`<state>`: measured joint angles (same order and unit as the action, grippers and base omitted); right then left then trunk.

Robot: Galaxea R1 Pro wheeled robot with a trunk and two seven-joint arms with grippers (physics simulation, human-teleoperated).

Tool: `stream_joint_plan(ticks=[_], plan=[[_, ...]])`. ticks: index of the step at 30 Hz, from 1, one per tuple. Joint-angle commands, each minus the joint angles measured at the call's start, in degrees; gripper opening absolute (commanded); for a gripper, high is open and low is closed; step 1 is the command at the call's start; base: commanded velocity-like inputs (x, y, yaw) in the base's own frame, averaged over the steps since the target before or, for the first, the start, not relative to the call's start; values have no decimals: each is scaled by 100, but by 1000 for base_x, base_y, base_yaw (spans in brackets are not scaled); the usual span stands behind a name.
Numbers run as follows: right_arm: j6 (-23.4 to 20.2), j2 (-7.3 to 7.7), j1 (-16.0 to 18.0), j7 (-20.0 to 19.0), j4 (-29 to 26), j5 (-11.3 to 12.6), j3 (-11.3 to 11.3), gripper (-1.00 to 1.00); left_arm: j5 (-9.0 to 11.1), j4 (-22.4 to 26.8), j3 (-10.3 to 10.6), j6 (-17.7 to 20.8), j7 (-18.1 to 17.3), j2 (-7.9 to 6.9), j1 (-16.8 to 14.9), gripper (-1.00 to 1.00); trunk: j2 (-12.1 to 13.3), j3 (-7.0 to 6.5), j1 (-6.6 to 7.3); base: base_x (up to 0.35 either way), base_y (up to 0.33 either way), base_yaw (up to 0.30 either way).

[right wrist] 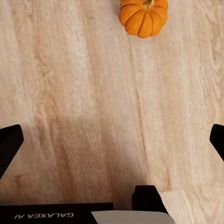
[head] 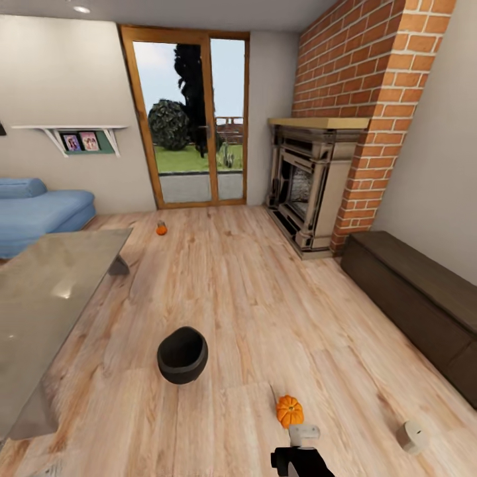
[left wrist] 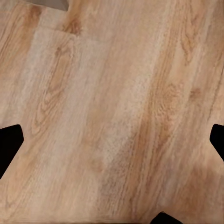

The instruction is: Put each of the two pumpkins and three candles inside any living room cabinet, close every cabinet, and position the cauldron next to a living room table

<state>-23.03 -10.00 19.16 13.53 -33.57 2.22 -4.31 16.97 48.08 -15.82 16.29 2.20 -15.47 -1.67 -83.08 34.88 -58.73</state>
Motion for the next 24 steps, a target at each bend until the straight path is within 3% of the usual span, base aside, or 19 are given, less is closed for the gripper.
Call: stream_joint_plan(ticks=[1,10,18,24], plan=[[0,0,0,0,0,0,0,100,0,0,0,-1,0,0,0,100,0,4,0,0,0,283],[47,0,-2,-23,0,4,9,100,-12,-101,76,-2,19,0,0,100,0,34,0,4,-1,283],[1001,0,-18,-40,369,-22,13,100,-4,-130,405,-186,48,0,0,100,0,61,0,145,-122,228],[1148,0,-18,-42,566,-53,7,100,-1,-132,526,-236,52,4,0,100,0,64,0,25,-32,28]])
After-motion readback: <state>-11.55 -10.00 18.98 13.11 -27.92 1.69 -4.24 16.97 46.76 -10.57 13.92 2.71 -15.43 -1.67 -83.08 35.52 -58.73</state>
